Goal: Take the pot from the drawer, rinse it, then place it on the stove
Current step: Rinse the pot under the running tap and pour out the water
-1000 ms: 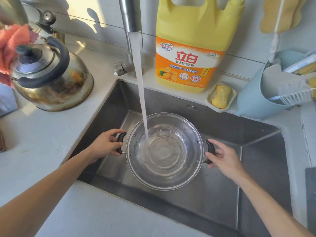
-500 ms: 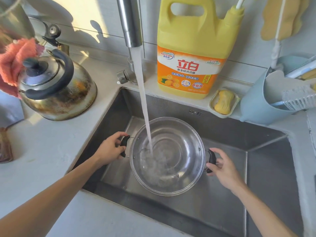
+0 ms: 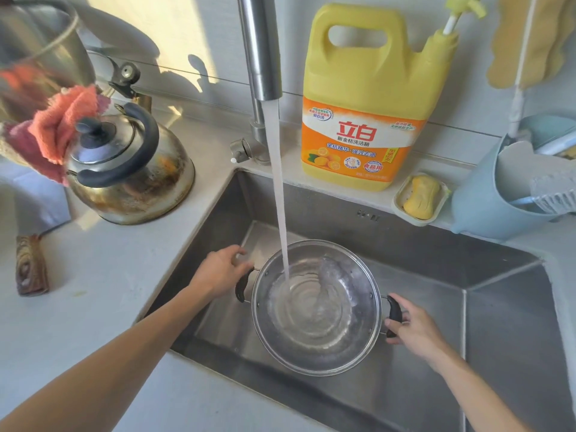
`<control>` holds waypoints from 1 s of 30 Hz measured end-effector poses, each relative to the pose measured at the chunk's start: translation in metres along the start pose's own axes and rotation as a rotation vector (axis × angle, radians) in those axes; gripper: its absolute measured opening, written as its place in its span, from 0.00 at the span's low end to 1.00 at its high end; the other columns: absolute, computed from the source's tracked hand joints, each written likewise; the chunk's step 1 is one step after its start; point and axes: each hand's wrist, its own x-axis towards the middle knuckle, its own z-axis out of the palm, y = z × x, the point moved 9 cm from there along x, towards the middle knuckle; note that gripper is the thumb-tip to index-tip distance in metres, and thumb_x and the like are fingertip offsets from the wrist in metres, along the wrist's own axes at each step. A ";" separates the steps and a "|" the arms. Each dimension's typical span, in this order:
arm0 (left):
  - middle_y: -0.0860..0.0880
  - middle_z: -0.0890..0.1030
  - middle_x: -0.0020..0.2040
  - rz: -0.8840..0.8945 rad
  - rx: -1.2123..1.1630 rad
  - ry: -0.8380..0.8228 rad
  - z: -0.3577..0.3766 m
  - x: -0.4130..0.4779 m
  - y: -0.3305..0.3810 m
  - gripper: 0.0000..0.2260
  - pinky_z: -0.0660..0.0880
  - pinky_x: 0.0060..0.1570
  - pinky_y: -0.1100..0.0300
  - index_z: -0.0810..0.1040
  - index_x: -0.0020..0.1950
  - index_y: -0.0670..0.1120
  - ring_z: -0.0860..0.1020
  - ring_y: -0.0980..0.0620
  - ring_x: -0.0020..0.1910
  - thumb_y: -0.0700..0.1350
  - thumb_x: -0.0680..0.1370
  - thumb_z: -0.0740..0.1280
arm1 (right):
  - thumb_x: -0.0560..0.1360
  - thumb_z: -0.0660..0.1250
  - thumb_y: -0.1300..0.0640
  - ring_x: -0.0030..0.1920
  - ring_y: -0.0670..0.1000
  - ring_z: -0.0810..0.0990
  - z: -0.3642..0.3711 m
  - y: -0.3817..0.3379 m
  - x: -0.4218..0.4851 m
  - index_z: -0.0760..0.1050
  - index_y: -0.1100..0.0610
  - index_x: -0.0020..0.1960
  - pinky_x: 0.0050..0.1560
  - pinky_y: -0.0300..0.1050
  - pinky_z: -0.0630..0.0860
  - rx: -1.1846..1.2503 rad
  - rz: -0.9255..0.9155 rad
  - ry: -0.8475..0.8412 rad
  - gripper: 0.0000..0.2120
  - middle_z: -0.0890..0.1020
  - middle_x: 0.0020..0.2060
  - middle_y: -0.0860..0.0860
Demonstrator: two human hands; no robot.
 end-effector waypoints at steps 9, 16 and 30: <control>0.57 0.86 0.58 0.208 -0.427 0.624 -0.154 -0.007 0.081 0.25 0.85 0.47 0.59 0.75 0.80 0.55 0.86 0.59 0.43 0.52 0.83 0.72 | 0.78 0.72 0.71 0.45 0.57 0.89 0.000 -0.002 0.000 0.73 0.52 0.78 0.46 0.57 0.89 -0.001 -0.017 0.026 0.32 0.83 0.53 0.58; 0.51 0.90 0.49 0.258 -0.319 0.788 -0.174 0.001 0.106 0.09 0.82 0.54 0.65 0.90 0.61 0.46 0.84 0.57 0.43 0.43 0.82 0.74 | 0.78 0.72 0.71 0.44 0.56 0.90 0.001 0.001 0.000 0.72 0.52 0.79 0.43 0.53 0.88 0.016 -0.028 0.007 0.32 0.83 0.54 0.59; 0.52 0.87 0.53 0.201 -0.330 0.627 -0.132 0.000 0.103 0.18 0.82 0.52 0.55 0.85 0.65 0.49 0.85 0.52 0.46 0.54 0.78 0.78 | 0.78 0.72 0.70 0.49 0.60 0.89 0.002 0.009 0.003 0.71 0.48 0.79 0.44 0.53 0.88 0.062 0.002 -0.016 0.34 0.83 0.56 0.63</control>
